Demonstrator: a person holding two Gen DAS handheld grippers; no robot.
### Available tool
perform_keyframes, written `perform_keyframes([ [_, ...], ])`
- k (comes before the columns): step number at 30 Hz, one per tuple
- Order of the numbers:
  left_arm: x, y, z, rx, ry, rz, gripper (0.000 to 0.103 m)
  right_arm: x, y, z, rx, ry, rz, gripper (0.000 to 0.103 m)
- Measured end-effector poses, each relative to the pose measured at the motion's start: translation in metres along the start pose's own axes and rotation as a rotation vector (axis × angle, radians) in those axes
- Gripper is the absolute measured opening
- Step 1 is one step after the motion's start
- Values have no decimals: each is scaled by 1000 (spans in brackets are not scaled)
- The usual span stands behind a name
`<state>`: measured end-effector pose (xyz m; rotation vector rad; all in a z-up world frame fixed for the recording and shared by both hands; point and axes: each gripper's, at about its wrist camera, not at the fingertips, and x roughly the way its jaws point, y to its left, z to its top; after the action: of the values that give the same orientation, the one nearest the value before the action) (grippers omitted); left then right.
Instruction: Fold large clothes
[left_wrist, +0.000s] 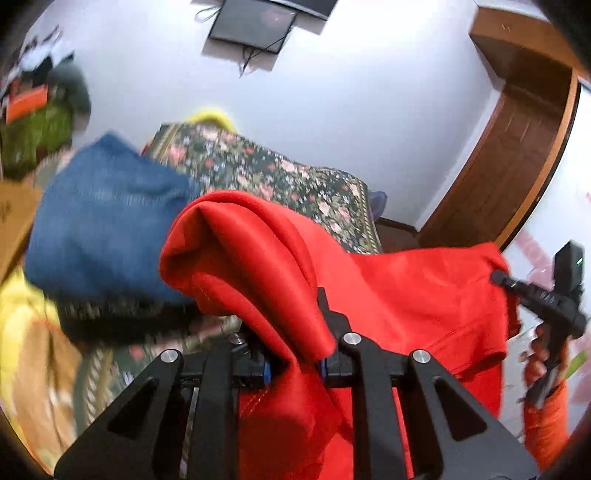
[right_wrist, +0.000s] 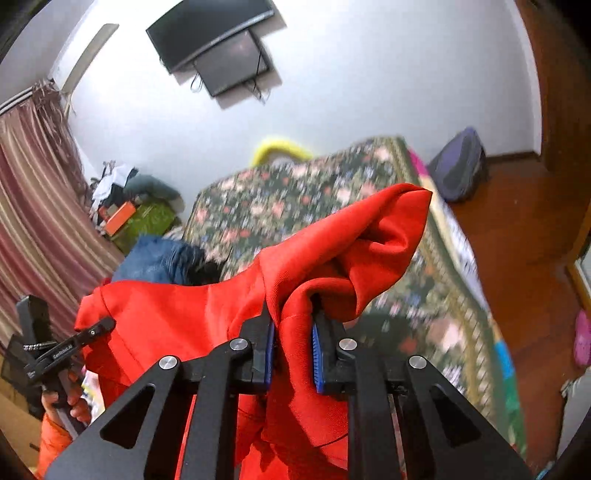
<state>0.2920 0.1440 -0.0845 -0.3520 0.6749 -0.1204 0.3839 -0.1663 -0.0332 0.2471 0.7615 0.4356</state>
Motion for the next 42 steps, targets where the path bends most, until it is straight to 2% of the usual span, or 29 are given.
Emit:
perform_keyframes([
  [3,23,-3,11,11,22,4,17,13,-20,7,33,2,-18,14],
  [7,66,0,11,8,90,19,17,44,-45,-1,56,57,-75,14],
  [11,111,2,1,30,153,64,17,70,-69,-14,76,118,-120,14],
  [14,140,6,-8,50,190,128,17,83,-86,-22,83,150,-167,14],
  [18,156,15,-16,64,215,160,17,91,-111,-29,124,189,-166,15],
  [21,163,15,-18,96,231,182,19,96,-113,-33,85,226,-186,16],
  [24,158,10,-20,121,226,205,20,95,-106,-32,32,232,-221,21],
  [28,145,5,-21,119,218,241,20,74,-96,-28,-9,211,-266,21],
  [32,121,0,-22,125,204,261,24,45,-81,-26,-31,182,-241,21],
  [36,85,-7,-25,134,180,261,45,9,-56,-31,-84,148,-232,23],
  [38,63,-8,-26,132,159,265,51,-9,-45,-36,-108,126,-232,31],
  [40,44,-7,-28,127,146,261,55,-28,-35,-43,-128,95,-234,53],
  [42,23,-5,-33,116,139,248,55,-42,-26,-49,-145,68,-241,65],
])
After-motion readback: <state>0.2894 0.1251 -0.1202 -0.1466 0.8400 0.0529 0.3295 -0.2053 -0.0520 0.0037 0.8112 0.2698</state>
